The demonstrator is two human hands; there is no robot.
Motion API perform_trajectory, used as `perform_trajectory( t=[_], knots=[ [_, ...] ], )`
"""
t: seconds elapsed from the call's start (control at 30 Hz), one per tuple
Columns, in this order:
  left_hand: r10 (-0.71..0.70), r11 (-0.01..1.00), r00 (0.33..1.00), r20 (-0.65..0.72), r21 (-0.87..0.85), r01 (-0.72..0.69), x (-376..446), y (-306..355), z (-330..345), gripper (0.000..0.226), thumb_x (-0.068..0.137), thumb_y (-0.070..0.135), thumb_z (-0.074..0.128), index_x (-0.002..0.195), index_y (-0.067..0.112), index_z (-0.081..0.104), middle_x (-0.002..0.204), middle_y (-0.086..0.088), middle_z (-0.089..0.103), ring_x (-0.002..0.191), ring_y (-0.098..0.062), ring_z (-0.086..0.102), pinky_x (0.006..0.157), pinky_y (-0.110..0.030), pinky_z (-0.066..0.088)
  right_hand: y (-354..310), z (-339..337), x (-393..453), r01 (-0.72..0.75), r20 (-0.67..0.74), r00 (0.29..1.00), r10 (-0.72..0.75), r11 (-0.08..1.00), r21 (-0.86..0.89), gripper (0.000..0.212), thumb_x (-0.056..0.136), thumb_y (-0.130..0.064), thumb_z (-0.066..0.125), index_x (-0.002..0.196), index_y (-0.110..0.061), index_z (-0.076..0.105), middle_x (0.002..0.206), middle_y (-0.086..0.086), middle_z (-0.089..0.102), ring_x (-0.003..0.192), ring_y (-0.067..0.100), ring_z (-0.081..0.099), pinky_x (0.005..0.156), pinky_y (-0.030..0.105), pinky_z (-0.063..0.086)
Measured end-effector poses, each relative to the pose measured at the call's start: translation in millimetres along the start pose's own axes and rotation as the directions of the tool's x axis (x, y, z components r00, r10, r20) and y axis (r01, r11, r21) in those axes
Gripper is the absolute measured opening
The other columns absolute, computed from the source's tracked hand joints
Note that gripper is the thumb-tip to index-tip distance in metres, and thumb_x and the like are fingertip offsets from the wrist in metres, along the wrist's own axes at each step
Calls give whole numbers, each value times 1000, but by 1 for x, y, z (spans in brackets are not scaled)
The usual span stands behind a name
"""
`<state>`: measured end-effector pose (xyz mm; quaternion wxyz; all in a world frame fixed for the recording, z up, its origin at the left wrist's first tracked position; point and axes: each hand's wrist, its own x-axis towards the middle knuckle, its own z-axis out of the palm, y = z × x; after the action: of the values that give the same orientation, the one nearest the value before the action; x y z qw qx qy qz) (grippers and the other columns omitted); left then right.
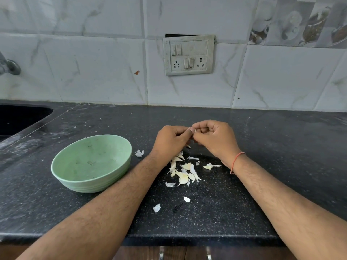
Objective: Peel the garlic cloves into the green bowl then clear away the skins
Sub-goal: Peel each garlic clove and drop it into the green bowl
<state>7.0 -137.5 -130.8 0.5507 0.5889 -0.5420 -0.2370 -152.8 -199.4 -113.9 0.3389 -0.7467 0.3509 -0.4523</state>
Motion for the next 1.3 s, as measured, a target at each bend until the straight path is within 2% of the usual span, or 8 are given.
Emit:
perform_trajectory(
  t=[0.17,0.27,0.37,0.5,0.77,0.87,1.03,1.3],
  knots=[
    [-31,998,999,34,-46,33,-2,0,0,24,93,52,74,99,33,86,88,-1,82,88,-36,79,85,-59,64,-4,3,-3,56,-19,998,-61,981,-184,17,86,-20,81,101,-27,85,58,-15,70,67,-1,70,76,9,54],
    [-77,989,996,53,-124,83,-4,3,-2,26,92,48,78,98,24,87,91,-8,82,88,-38,80,90,-59,63,-7,4,-4,141,-9,988,-152,935,-325,14,84,-23,78,95,-29,86,69,-13,73,76,3,71,80,23,59],
    [-145,956,985,93,-243,164,-7,8,-5,21,98,27,78,101,7,85,93,-19,81,89,-40,79,96,-59,61,-10,5,-6,209,41,976,-212,880,-427,9,81,-26,73,81,-26,82,72,-8,69,73,9,67,69,33,57],
    [-168,930,978,126,-310,199,-7,11,-6,22,100,19,74,102,-2,82,93,-25,79,89,-45,78,96,-58,61,-13,8,-7,267,103,962,-254,782,-564,18,83,-28,68,65,-25,65,65,-10,54,64,11,55,57,29,39],
    [-212,893,970,118,-380,242,-8,13,-6,27,99,20,76,99,-7,80,91,-25,79,87,-40,79,78,-37,66,-17,12,-7,316,142,944,-299,685,-657,14,89,-25,63,82,-22,75,81,-3,62,73,19,58,62,31,38],
    [-234,885,969,84,-393,248,-7,13,-4,25,99,17,75,96,-6,80,87,-21,79,82,-29,78,70,-26,62,-16,12,-6,326,137,940,-313,698,-638,15,90,-26,62,85,-23,76,83,-2,63,75,20,61,64,34,49],
    [-257,879,965,55,-402,257,-2,9,-1,17,100,12,71,97,-1,81,95,-23,79,89,-27,76,85,-33,66,-8,12,-5,282,36,953,-302,833,-477,24,94,-23,69,115,-23,82,97,-6,74,84,11,68,80,33,59],
    [-259,893,965,35,-372,253,1,8,0,15,101,11,69,107,2,79,96,-13,80,88,-16,74,87,-31,65,-6,1,1,-3,-9,1000,2,996,-86,16,92,-20,76,104,-25,86,90,-11,81,77,10,77,80,37,67]
  ],
)
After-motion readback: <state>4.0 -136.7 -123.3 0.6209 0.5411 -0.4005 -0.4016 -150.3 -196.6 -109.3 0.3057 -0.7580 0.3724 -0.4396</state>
